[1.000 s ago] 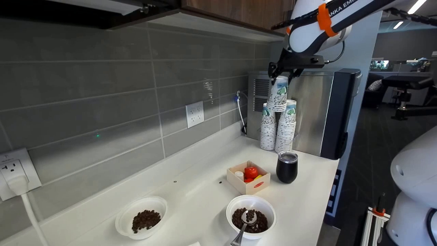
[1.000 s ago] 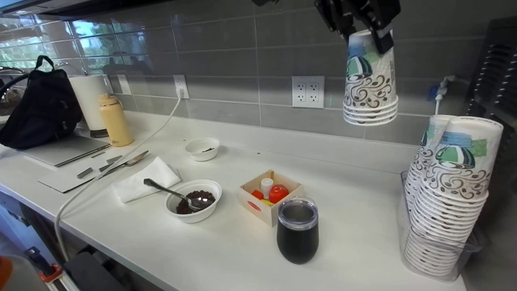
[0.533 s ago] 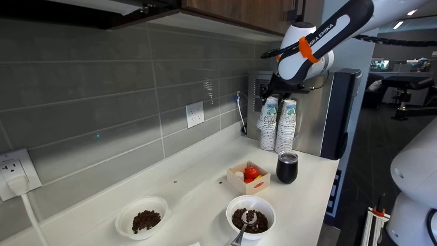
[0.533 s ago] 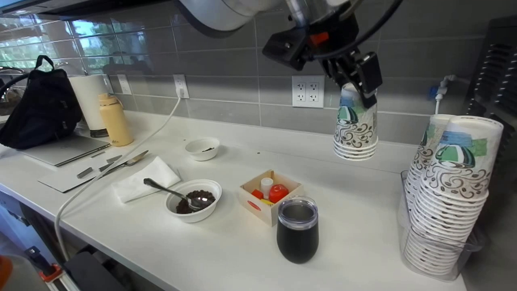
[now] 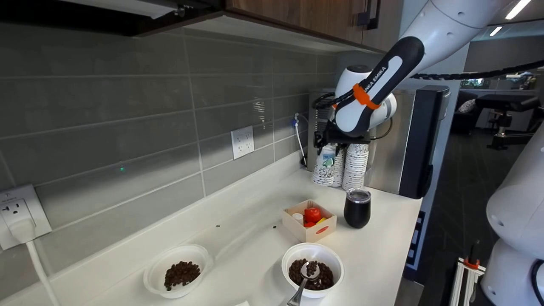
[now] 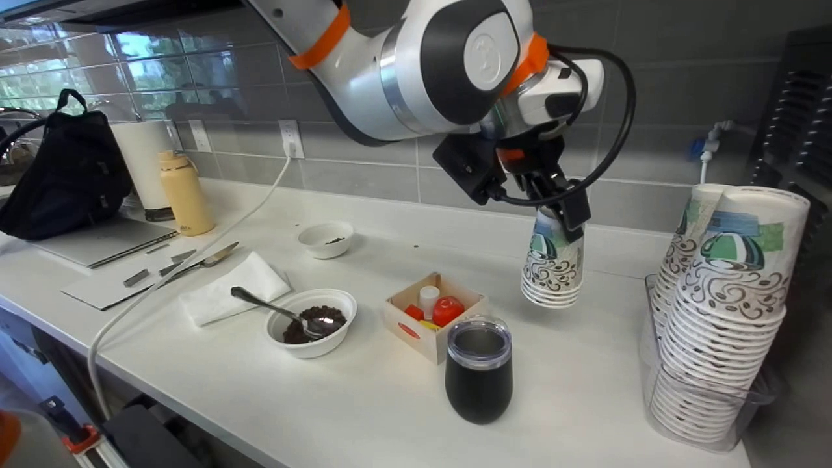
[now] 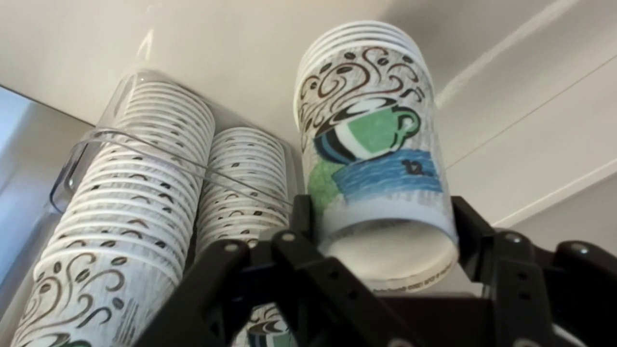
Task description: Remove a cup from the stack and put it on the table
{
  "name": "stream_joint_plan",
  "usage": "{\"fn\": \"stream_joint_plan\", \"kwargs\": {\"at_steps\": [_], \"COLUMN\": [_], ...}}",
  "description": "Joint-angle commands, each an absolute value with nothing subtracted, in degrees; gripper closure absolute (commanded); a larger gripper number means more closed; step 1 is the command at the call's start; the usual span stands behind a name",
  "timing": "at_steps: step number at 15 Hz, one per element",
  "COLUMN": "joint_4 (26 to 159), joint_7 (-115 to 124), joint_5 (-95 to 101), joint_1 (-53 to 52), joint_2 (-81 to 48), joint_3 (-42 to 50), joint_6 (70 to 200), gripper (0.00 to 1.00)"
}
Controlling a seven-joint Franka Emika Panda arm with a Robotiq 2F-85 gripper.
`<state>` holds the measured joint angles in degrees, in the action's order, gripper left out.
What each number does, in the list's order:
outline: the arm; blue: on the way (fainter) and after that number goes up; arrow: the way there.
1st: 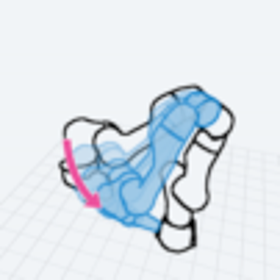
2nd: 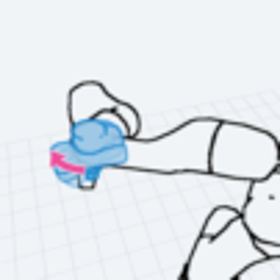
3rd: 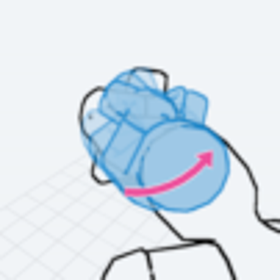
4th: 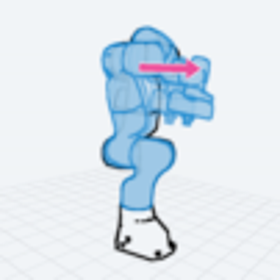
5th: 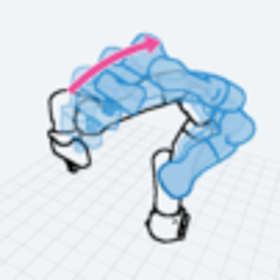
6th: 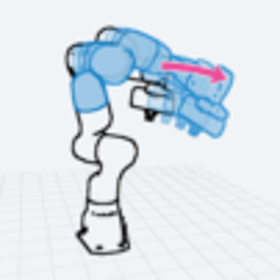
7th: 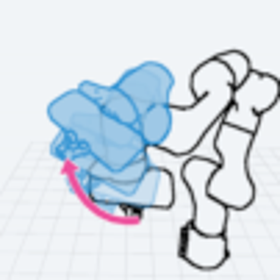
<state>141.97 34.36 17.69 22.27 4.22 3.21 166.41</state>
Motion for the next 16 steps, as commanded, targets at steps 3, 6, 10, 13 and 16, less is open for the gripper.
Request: {"fn": "stream_joint_plan", "kwargs": {"at_steps": [3,6,10,13,16], "joint_4": [139.24,138.47,138.78,139.11,139.17], "joint_7": [47.93,53.34,56.75,57.83,57.06], "joint_5": [31.67,37.01,39.65,40.42,39.36], "joint_1": [22.95,22.26,21.72,21.66,21.94], "joint_2": [-1.3,-3.12,-4.9,-4.51,-3.04], "joint_3": [2.42,3.02,3.25,3.4,3.31], "joint_6": [168.36,166.92,165.84,165.61,165.65], "gripper": [0.56,0.56,0.46,0.01,0.0]}}
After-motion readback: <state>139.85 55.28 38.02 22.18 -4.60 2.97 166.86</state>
